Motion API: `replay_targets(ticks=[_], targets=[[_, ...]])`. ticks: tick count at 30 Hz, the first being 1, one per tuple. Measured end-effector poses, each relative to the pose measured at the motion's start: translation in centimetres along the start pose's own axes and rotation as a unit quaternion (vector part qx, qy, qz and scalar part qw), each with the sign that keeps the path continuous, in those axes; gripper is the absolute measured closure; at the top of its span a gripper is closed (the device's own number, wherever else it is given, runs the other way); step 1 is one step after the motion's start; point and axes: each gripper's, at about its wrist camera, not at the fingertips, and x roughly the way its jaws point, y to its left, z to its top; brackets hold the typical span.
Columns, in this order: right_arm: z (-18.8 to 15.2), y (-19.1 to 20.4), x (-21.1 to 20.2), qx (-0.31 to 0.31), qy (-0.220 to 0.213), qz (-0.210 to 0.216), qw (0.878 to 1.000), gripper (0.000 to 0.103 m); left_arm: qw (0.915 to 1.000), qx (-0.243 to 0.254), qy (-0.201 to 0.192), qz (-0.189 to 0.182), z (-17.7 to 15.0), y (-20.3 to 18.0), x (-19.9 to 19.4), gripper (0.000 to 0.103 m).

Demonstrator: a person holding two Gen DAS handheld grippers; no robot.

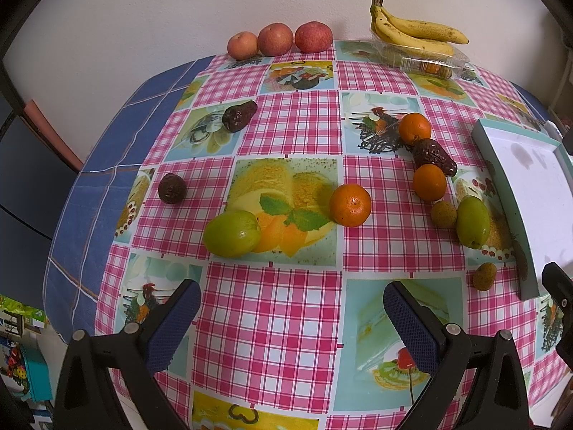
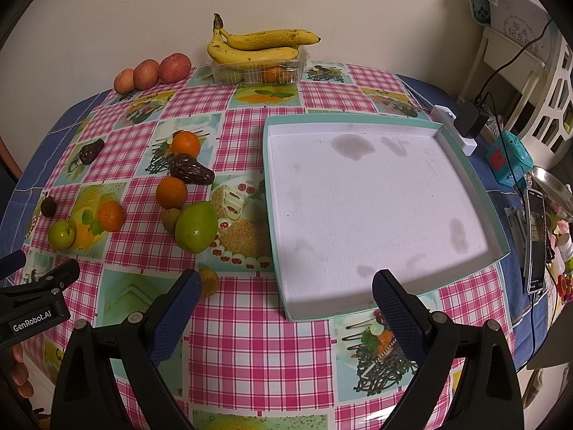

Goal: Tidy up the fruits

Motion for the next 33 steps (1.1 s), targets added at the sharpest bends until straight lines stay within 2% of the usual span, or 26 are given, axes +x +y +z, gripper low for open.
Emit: replay_targets(ticks=[23, 30, 33], targets=[[-0.1, 0.1, 0.0, 0.000, 0.000, 0.000, 1.000, 0.007, 1.0000, -0.006, 0.000, -0.003, 0.0, 0.2, 0.0, 0.000], [0.1, 0.4, 0.0, -0.005, 0.000, 0.003, 1.000, 0.007, 0.9967, -0.055, -0.021, -0.055, 1.0, 2.2, -0.1, 0.000], [0.1, 1.0, -0.2, -0.011, -0.009, 0.018, 1.000, 0.007, 0.9933, -0.081, -0.034, -0.075, 1.7, 3.2, -0.1, 0.000]])
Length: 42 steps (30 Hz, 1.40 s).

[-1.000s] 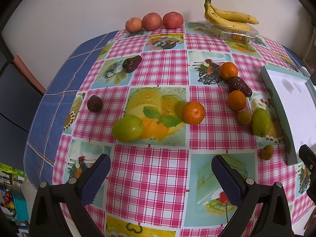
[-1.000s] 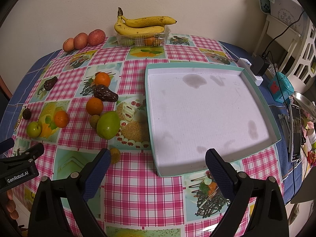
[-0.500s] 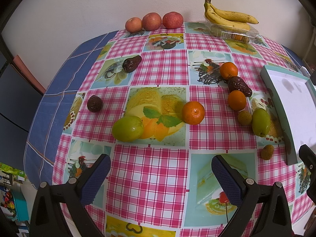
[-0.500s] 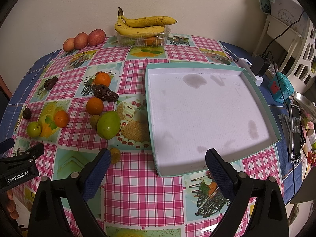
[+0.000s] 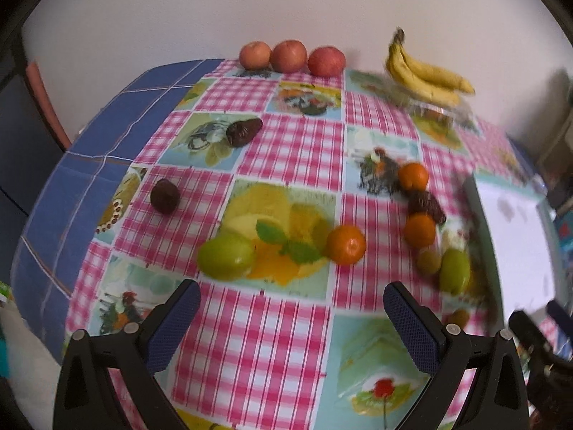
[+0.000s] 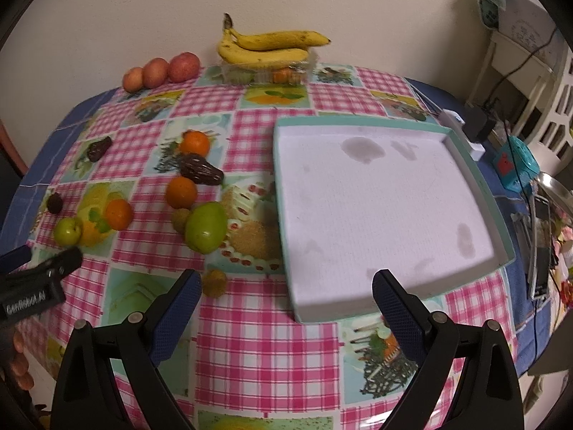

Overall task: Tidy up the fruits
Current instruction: 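Grasp the orange mandarin with the left tool while the right tool grasps the small brown kiwi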

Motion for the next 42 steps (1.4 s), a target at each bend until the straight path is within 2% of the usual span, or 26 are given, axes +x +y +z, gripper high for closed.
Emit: replay_targets(ticks=[5, 9, 10, 12, 14, 22, 25, 27, 31, 33, 37, 42], targets=[[0.5, 0.6, -0.3, 0.005, -0.016, 0.036, 0.999, 0.008, 0.9994, -0.013, -0.022, -0.024, 1.0, 0.6, 0.1, 0.000], [1.2, 0.9, -0.1, 0.009, -0.023, 0.047, 0.999, 0.026, 0.9979, -0.025, -0.050, -0.032, 1.5, 1.5, -0.2, 0.000], [1.3, 0.9, 0.1, 0.012, -0.020, 0.051, 0.998, 0.028, 0.9977, -0.027, -0.052, -0.035, 1.6, 1.7, -0.2, 0.000], [1.4, 0.9, 0.6, 0.018, -0.011, 0.061, 0.998, 0.039, 0.9974, -0.036, -0.046, -0.041, 2.0, 2.1, 0.0, 0.000], [1.5, 1.0, 1.1, 0.024, -0.002, 0.068, 0.997, 0.046, 0.9972, -0.049, -0.036, -0.044, 2.3, 2.4, 0.1, 0.000], [2.1, 1.4, 2.4, 0.037, 0.024, 0.089, 0.995, 0.051, 0.9977, -0.037, 0.013, -0.054, 3.4, -0.3, 1.7, 0.000], [2.4, 1.6, 2.9, 0.032, 0.035, 0.087, 0.995, 0.052, 0.9962, -0.041, 0.037, -0.066, 3.8, -1.1, 2.9, 0.007], [2.5, 1.7, 3.6, 0.028, 0.047, 0.085, 0.995, 0.055, 0.9951, -0.041, 0.054, -0.072, 4.0, -1.7, 3.9, 0.016], [2.1, 1.5, 5.2, 0.033, 0.083, 0.090, 0.992, 0.060, 0.9930, -0.032, 0.083, -0.077, 3.6, -2.7, 5.8, 0.022], [1.8, 1.6, 5.8, 0.031, 0.096, 0.094, 0.991, 0.061, 0.9914, -0.035, 0.094, -0.084, 3.5, -2.8, 6.4, 0.029], [1.2, 2.0, 6.4, 0.026, 0.112, 0.100, 0.988, 0.062, 0.9885, -0.052, 0.106, -0.095, 3.3, -2.4, 7.2, 0.030], [0.6, 2.4, 7.0, 0.024, 0.127, 0.103, 0.986, 0.065, 0.9864, -0.053, 0.120, -0.099, 2.9, -2.5, 8.2, 0.045]])
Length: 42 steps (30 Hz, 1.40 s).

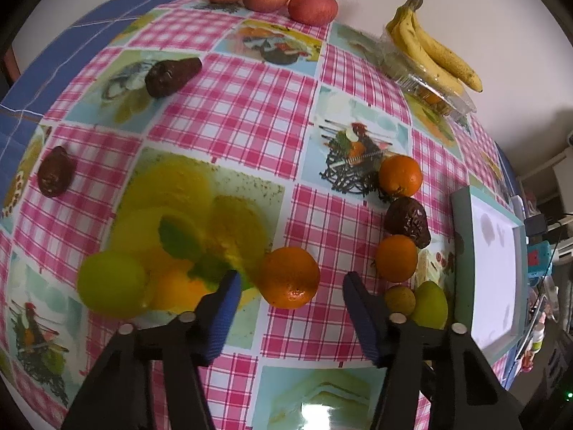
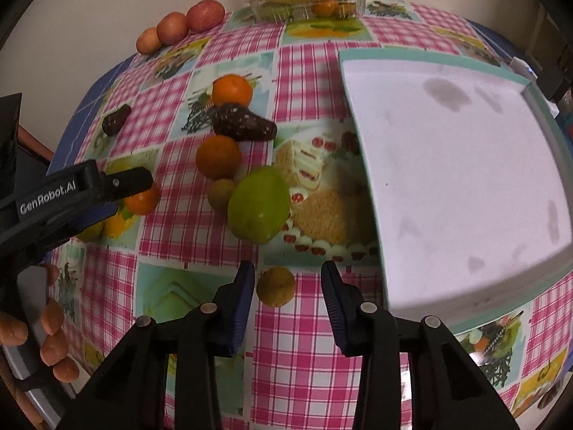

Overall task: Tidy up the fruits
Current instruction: 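Grasp the orange mandarin with the left tool while the right tool grasps the small brown kiwi, then carry both fruits into the white tray and open both tools to release them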

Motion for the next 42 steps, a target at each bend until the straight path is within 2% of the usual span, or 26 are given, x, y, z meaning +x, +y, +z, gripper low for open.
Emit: replay_targets(ticks=[4, 6, 7, 12, 21, 23, 27, 33, 36, 39, 42], targets=[[-0.2, -0.1, 0.3, -0.001, 0.008, 0.004, 1.000, 0.066, 1.0000, 0.001, 0.004, -0.003, 0.0, 0.1, 0.3, 0.053], [-0.3, 0.1, 0.4, -0.005, 0.009, 0.005, 1.000, 0.067, 1.0000, 0.003, 0.001, -0.003, 0.0, 0.1, 0.3, 0.063], [-0.3, 0.1, 0.5, -0.006, 0.011, 0.006, 1.000, 0.068, 1.0000, 0.004, 0.001, -0.001, 0.0, 0.1, 0.3, 0.064], [-0.4, 0.4, 0.7, -0.010, 0.015, 0.014, 1.000, 0.079, 1.0000, 0.002, 0.001, -0.006, 0.0, 0.2, 0.4, 0.065], [-0.4, -0.1, 0.5, -0.008, 0.013, 0.008, 1.000, 0.080, 0.9999, -0.006, 0.009, -0.010, -0.4, 0.7, 0.1, 0.066], [-0.3, -0.4, 0.2, -0.007, 0.006, -0.007, 1.000, 0.080, 0.9999, -0.004, 0.008, -0.004, -0.6, 0.6, -0.1, 0.066], [0.0, -1.1, -0.8, 0.004, -0.013, -0.009, 1.000, 0.080, 0.9999, -0.012, 0.004, 0.008, -0.5, 1.0, -0.4, 0.066], [0.9, -1.5, -3.3, 0.014, -0.054, -0.014, 0.998, 0.080, 0.9998, -0.009, -0.015, -0.004, -0.3, 0.2, -1.9, 0.066], [1.8, -1.5, -4.9, 0.011, -0.083, -0.043, 0.996, 0.080, 0.9996, -0.001, -0.027, -0.010, -0.1, -0.7, -2.8, 0.066], [3.0, -2.2, -6.0, 0.023, -0.102, -0.054, 0.993, 0.080, 0.9992, 0.007, -0.039, -0.008, 0.1, -1.5, -3.6, 0.066], [4.2, -3.3, -6.7, 0.037, -0.114, -0.060, 0.991, 0.080, 0.9990, 0.008, -0.039, -0.021, 0.0, -2.3, -3.6, 0.066]])
